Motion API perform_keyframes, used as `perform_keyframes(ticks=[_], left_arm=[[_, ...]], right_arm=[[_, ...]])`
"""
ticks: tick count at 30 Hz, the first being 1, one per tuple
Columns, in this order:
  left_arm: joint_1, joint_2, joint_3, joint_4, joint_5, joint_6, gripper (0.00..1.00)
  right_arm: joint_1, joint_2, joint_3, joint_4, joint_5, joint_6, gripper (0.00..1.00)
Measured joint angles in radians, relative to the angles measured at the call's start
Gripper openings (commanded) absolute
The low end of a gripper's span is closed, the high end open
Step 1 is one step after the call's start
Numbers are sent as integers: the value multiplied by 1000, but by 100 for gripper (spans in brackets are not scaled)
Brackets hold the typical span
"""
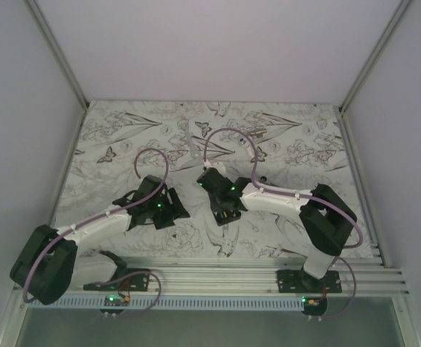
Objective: Snap on the fuse box
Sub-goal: Install the fuse at the fuse box base, then move the fuse box cover to the center of the board.
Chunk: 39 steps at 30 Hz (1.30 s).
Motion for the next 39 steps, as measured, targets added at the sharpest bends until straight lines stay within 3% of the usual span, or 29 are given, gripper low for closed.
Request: perform_keyframes(ticks=[6,12,16,22,28,33,39], left_arm=[[0,-64,7,-28,-6,16,82],[0,-130,62,-130,-58,58,90],[12,-133,114,-181,-85,83,95],[53,-130,173,-267,-148,121,100],[133,-126,228,-319,-237,146,100],[203,-87,295,-336,-293,161,100],[307,-53,328,-342,-318,160,100]], right_arm=[[33,4,38,-77,1,-6,14],[36,-45,45,-141,4,-14,49],[20,-117,71,-153,2,-31,59],[-90,-256,69,-174,5,-53,73],[-291,-419,0,-181,16,-78,100],[-457,-473,-58,-169,18,-100,100],[-575,-507,-124,-101,19,-108,100]])
